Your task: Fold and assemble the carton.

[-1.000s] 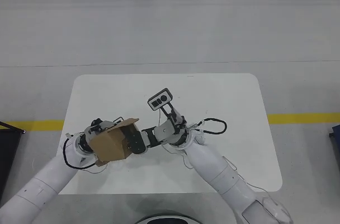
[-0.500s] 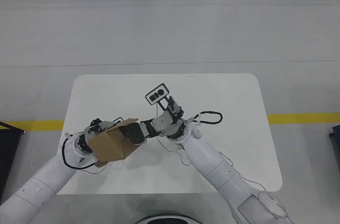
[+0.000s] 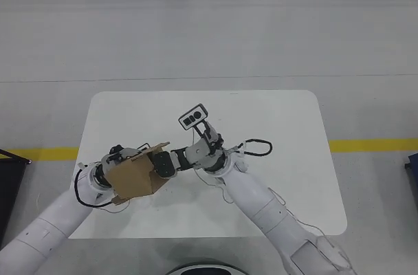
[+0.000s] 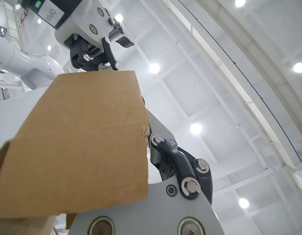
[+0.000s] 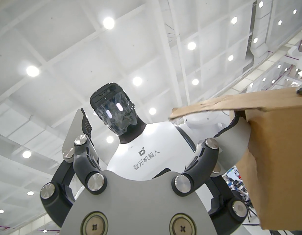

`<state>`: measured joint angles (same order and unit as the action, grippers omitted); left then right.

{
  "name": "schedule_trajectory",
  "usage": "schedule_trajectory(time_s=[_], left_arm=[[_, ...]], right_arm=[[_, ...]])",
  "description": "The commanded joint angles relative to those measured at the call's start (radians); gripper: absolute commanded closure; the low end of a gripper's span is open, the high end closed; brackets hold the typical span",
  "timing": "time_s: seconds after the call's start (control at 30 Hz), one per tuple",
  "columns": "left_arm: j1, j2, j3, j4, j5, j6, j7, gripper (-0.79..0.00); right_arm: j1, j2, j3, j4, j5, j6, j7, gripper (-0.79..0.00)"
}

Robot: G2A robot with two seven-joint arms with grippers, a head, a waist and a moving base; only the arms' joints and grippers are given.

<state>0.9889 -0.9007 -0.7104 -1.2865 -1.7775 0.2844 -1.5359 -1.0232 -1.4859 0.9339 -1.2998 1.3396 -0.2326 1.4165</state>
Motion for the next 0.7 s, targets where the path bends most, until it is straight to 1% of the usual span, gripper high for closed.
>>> schedule_trajectory(time_s=[0.0, 0.17, 0.27, 0.37, 0.47, 0.53, 0.67], left_arm=[[0.001, 0.003, -0.004, 0.008, 0.010, 0.000, 0.000, 0.000], [0.006, 0.008, -0.008, 0.004, 0.035, 0.000, 0.000, 0.000], [0.009, 0.013, -0.009, 0.013, 0.097, 0.000, 0.000, 0.000], [0.011, 0.015, -0.011, 0.022, 0.151, 0.000, 0.000, 0.000], [0.018, 0.014, -0.014, 0.014, 0.163, 0.000, 0.000, 0.000], [0.021, 0.014, -0.016, 0.008, 0.166, 0.000, 0.000, 0.000], [0.027, 0.017, -0.017, -0.009, 0.187, 0.000, 0.000, 0.000]], right_arm=[[-0.032, 0.009, 0.038, -0.044, -0.022, -0.013, 0.001, -0.785], [-0.111, 0.031, 0.130, -0.147, -0.073, -0.044, -0.012, -0.785], [-0.161, 0.045, 0.197, -0.208, -0.097, -0.058, -0.037, -0.785], [-0.184, 0.053, 0.250, -0.233, -0.105, -0.064, -0.070, -0.785], [-0.184, 0.057, 0.278, -0.235, -0.154, -0.074, -0.121, -0.785], [-0.177, 0.057, 0.278, -0.224, -0.154, -0.059, -0.147, -0.785], [-0.136, 0.053, 0.265, -0.155, -0.190, -0.043, -0.200, -0.785]])
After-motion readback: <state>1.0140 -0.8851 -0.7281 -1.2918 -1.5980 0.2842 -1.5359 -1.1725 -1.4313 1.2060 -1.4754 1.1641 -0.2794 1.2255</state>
